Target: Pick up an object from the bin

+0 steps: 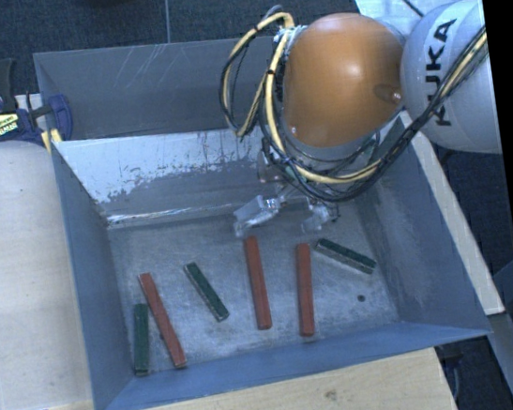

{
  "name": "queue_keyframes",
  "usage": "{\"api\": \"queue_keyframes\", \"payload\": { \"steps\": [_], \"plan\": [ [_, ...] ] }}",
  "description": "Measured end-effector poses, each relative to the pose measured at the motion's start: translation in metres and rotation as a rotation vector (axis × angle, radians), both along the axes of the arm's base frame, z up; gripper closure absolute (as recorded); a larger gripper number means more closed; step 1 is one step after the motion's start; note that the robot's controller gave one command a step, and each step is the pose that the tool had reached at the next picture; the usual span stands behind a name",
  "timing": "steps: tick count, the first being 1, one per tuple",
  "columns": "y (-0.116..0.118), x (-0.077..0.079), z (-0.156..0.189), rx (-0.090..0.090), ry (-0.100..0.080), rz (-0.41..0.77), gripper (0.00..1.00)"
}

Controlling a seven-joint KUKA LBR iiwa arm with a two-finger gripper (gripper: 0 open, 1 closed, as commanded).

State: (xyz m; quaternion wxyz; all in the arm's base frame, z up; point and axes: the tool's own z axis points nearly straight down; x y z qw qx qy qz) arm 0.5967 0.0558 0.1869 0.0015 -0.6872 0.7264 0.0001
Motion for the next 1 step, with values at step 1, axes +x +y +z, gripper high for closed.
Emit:
{"api": "queue_keyframes", "payload": {
  "steps": [1],
  "plan": [
    [0.0427, -0.0034, -0.1193, 0.000, 0.006, 0.731, 0.00]
  ]
}}
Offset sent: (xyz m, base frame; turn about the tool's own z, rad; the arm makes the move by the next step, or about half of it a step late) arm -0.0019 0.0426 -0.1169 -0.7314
